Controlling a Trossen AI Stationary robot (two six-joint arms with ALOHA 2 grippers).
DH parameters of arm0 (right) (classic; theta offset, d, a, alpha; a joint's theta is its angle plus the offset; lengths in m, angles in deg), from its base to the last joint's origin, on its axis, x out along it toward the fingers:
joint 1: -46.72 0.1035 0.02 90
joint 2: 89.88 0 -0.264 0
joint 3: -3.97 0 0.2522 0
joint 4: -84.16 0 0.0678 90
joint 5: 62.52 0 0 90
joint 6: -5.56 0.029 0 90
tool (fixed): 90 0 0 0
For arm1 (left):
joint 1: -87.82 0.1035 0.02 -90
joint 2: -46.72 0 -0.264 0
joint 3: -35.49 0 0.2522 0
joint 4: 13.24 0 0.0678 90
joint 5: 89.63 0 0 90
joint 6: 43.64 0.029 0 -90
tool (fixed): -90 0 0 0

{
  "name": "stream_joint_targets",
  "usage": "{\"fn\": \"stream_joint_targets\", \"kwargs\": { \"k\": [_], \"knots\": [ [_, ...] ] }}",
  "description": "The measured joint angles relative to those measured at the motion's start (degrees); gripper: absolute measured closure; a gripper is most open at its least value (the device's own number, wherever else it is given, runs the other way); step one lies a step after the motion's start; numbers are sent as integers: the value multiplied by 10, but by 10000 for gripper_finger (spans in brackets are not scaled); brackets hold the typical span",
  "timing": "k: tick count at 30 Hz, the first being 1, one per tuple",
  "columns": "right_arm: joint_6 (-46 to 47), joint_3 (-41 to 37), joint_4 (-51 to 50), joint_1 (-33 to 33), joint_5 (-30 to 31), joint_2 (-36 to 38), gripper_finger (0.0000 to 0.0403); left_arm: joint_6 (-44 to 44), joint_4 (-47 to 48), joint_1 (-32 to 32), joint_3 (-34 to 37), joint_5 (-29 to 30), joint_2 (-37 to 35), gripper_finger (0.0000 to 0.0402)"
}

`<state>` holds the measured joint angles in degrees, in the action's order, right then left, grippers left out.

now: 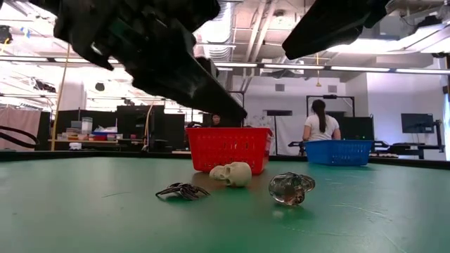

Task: Sort Halloween decoration
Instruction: Put the white skull toy into the yellow bin

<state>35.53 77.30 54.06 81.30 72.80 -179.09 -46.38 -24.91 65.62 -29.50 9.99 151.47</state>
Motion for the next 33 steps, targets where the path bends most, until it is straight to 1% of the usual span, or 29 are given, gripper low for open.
{"fn": "stream_joint_targets", "kwargs": {
  "k": [3,6,10,13,16,23,27,33],
  "knots": [
    [-5,0,0,-2,0,0,207,4,-18,-7,0,17,29,223],
    [-13,0,2,-9,0,0,207,15,-49,-11,1,16,62,223],
    [-13,0,4,-19,-1,0,207,35,-66,-14,1,22,70,223],
    [-10,0,6,-24,-2,0,207,33,-63,-12,1,29,70,223],
    [-6,0,6,-26,-2,0,207,31,-60,-10,0,21,74,223],
    [-4,0,5,-26,-4,0,207,7,-119,-10,0,12,124,225],
    [-4,0,5,-26,-4,0,207,1,-119,-10,0,11,123,249],
    [-4,0,4,-26,-4,0,207,4,-113,-10,0,19,118,316]
  ]
}}
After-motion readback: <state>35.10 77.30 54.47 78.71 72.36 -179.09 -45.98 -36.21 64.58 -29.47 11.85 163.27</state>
